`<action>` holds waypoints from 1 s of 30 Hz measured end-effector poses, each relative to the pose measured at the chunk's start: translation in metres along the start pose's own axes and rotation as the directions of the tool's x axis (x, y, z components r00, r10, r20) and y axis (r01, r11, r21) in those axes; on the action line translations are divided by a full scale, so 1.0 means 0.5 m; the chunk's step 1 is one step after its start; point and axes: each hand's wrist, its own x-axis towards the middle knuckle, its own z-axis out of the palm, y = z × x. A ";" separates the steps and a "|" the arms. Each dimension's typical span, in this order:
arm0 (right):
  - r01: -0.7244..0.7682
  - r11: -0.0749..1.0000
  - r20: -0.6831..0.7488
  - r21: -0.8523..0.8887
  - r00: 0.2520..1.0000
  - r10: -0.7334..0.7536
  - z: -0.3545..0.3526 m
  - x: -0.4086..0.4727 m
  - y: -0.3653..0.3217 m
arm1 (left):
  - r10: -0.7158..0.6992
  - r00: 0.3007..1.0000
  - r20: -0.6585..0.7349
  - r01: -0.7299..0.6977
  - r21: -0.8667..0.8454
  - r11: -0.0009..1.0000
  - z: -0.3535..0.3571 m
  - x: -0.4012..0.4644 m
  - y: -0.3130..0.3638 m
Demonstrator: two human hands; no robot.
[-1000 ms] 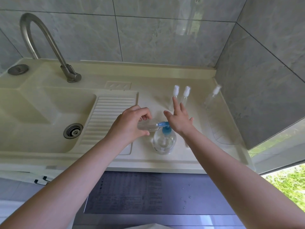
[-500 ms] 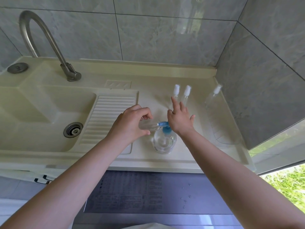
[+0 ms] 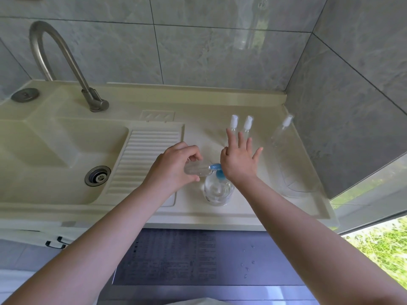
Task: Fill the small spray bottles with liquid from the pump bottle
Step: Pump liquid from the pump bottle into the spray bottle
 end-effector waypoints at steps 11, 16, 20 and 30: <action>0.024 0.999 -0.011 -0.045 1.000 -0.024 0.000 0.005 -0.009 | 0.007 1.000 -0.014 -0.006 0.008 1.000 0.002 -0.006 -0.009; 0.085 0.994 -0.134 -0.064 0.987 -0.093 -0.009 0.006 -0.012 | 0.007 1.000 -0.024 -0.007 -0.003 1.000 0.003 -0.009 -0.011; 0.133 0.981 -0.131 -0.141 0.980 -0.152 -0.009 0.007 -0.017 | 0.007 0.999 -0.037 -0.007 -0.015 1.000 0.002 -0.008 -0.010; 0.112 0.986 -0.087 -0.126 0.988 -0.124 -0.020 0.008 -0.018 | -0.001 0.999 -0.038 0.001 -0.006 1.000 0.002 -0.016 -0.015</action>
